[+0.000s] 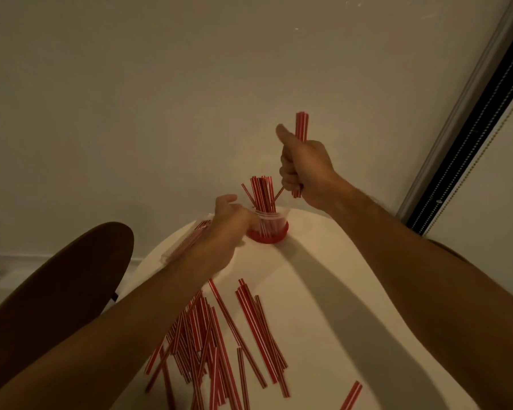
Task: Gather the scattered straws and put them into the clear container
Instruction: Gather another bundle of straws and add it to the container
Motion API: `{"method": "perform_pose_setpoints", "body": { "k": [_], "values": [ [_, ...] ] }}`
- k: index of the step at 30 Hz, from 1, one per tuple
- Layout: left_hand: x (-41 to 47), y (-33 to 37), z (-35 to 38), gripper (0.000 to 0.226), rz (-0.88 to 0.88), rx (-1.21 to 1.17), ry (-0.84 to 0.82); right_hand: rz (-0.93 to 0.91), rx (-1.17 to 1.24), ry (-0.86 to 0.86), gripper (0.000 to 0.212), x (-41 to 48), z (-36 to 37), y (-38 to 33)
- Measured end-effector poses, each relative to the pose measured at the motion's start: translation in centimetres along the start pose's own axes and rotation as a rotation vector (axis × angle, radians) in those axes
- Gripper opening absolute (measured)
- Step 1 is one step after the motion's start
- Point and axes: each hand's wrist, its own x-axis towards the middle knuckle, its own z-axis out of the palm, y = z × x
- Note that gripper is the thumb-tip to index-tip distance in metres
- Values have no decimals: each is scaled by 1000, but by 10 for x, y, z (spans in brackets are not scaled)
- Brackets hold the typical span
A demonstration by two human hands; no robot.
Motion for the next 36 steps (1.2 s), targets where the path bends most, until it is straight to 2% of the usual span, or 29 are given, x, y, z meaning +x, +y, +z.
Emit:
{"method": "perform_pose_setpoints", "body": {
  "k": [4,7,17,26,29,32,36],
  "values": [
    [8,-12,13,119,10,-25,-118,37,176,92,59,20,7,13],
    [16,-19,19,126,60,-44,-114,61,170,125,58,26,14,32],
    [32,-36,16,82,155,9,-125,58,-37,98,51,29,16,56],
    [37,-39,14,81,166,9,-135,32,-69,80,42,33,13,58],
    [39,-40,13,82,175,9,-141,71,-5,61,58,33,11,54],
    [40,-42,12,81,180,0,-141,112,168,6,70,34,11,52],
    [41,-42,11,79,182,4,-143,109,203,4,54,35,11,54]
  ]
}}
